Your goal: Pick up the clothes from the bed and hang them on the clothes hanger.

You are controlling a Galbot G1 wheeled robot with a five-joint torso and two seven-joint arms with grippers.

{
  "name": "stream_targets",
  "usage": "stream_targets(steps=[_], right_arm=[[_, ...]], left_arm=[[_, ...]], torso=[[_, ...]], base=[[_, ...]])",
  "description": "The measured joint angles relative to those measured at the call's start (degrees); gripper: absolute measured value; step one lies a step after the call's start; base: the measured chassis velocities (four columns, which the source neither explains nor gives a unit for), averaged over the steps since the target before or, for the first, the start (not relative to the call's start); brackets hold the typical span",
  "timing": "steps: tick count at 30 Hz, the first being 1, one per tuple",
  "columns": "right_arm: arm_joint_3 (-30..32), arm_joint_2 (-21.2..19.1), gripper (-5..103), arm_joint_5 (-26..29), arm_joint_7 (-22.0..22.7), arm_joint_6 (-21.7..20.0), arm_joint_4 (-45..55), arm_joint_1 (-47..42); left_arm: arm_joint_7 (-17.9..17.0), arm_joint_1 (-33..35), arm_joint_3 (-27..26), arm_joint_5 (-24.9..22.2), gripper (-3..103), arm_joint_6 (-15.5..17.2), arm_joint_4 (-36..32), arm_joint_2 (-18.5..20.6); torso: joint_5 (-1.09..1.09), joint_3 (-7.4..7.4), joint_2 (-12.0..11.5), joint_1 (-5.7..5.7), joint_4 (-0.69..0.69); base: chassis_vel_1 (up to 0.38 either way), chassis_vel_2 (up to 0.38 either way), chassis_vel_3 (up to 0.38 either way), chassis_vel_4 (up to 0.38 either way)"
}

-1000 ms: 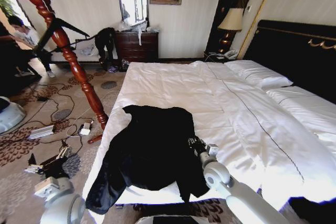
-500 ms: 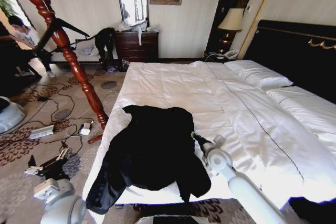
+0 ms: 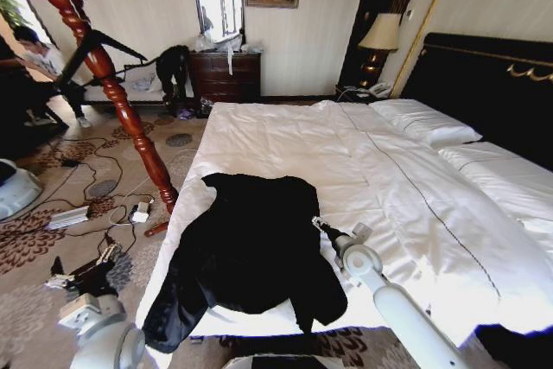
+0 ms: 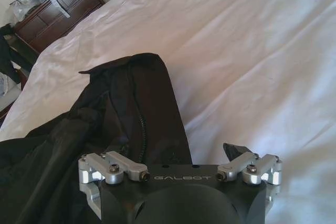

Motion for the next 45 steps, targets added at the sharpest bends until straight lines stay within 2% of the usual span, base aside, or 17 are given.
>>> stream_targets(steps=[1,2,4,6,7,8,10,14,18,19,23,25,26,34,36,38,45], right_arm=[[-0.1,0.1,100,-0.1,-0.1,0.0,-0.1,0.0],[-0.3,0.5,90,-0.3,-0.3,0.1,-0.6,0.1],[-0.4,0.7,90,-0.3,-0.4,0.1,-0.9,0.2],[-0.6,0.8,79,-0.5,-0.6,0.1,-1.2,0.3],[-0.6,0.8,79,-0.7,-0.8,0.2,-1.4,0.3],[-0.7,0.8,68,-1.0,-1.2,0.2,-1.6,0.3],[-0.8,0.8,68,-1.1,-1.4,0.3,-1.7,0.3],[-1.0,0.5,46,-2.3,-2.8,1.3,-1.8,0.2],[-1.2,0.4,41,-3.1,-3.8,1.8,-1.9,0.1],[-1.4,0.3,31,-3.6,-4.3,2.1,-1.9,0.0],[-1.6,0.1,20,-4.3,-5.6,2.6,-1.9,-0.5],[-1.8,-0.3,9,-5.3,-6.8,3.3,-2.0,-0.8],[-2.0,-0.8,2,-8.0,-8.6,4.4,-2.2,-1.2],[-2.5,-2.9,0,-9.4,-13.3,7.7,-0.5,-1.5],[-4.3,-4.4,0,-7.2,-17.3,10.0,2.4,0.2],[-5.4,-4.7,0,-5.9,-18.5,10.6,3.5,1.2],[-18.0,-4.0,0,-2.0,-25.5,14.8,5.5,9.9]], left_arm=[[0.0,0.0,0.0,0.0,100,0.0,0.0,0.0],[-0.1,0.0,-0.1,-0.2,100,0.1,0.1,0.0],[-0.1,-0.1,-0.1,-0.3,100,0.1,0.1,0.0],[-0.2,-0.1,-0.1,-0.4,100,0.2,0.1,0.0],[-0.2,-0.1,-0.1,-0.4,100,0.2,0.1,0.0],[-0.2,-0.1,-0.1,-0.4,100,0.2,0.1,0.0],[-0.2,-0.1,-0.1,-0.4,100,0.2,0.1,0.0],[-0.2,-0.1,0.0,-0.4,100,0.3,0.1,0.0],[-0.3,-0.1,0.0,-0.4,100,0.3,0.1,0.1],[-0.3,0.0,-0.1,-0.4,100,0.3,0.1,0.2],[-0.5,-0.1,-0.3,-0.7,100,0.3,0.1,0.3],[-0.6,-0.1,-0.4,-0.9,100,0.3,0.2,0.4],[-0.8,-0.2,-0.4,-1.0,100,0.3,0.3,0.4],[-1.0,-0.4,-0.5,-1.3,100,0.4,0.4,0.5],[-1.1,-0.8,-0.8,-1.6,100,0.5,0.4,0.6],[-1.1,-1.0,-0.9,-1.7,100,0.6,0.5,0.6],[-1.3,-2.5,-1.4,-2.3,100,0.7,1.8,0.4]], torso=[[0.0,0.0,0.0,0.0,0.0],[0.0,0.0,0.0,0.0,0.0],[0.0,0.0,0.0,0.0,0.0],[0.0,0.0,0.0,0.0,0.0],[0.0,0.0,0.0,0.0,0.0],[0.0,0.0,0.0,0.0,0.0],[0.0,0.0,0.0,0.0,0.0],[0.0,0.0,0.0,0.0,0.0],[0.0,0.0,0.0,0.0,0.0],[0.0,0.0,0.0,0.0,0.0],[0.0,0.0,0.0,0.0,0.0],[0.0,0.0,0.0,0.0,0.0],[0.0,0.0,0.0,0.0,0.0],[0.01,0.0,0.0,0.0,-0.01],[0.0,0.0,0.0,0.0,-0.01],[0.0,0.0,0.0,0.0,-0.01],[-0.02,0.0,0.0,0.0,0.01]], base=[[0.0,0.0,0.0,0.0],[0.0,0.0,0.0,0.0],[0.0,0.0,0.0,0.0],[0.0,0.0,0.0,0.0],[0.0,0.0,0.0,0.0],[0.0,0.0,0.0,0.0],[0.0,0.0,0.0,0.0],[0.0,0.0,0.0,0.0],[0.0,0.0,0.0,0.0],[0.0,0.0,0.0,0.0],[0.0,0.0,0.0,0.0],[0.0,0.0,0.0,0.0],[0.0,0.0,0.0,0.0],[0.0,0.0,0.0,0.0],[0.0,0.0,0.0,0.0],[0.0,0.0,0.0,0.0],[0.0,0.0,0.0,0.0]])
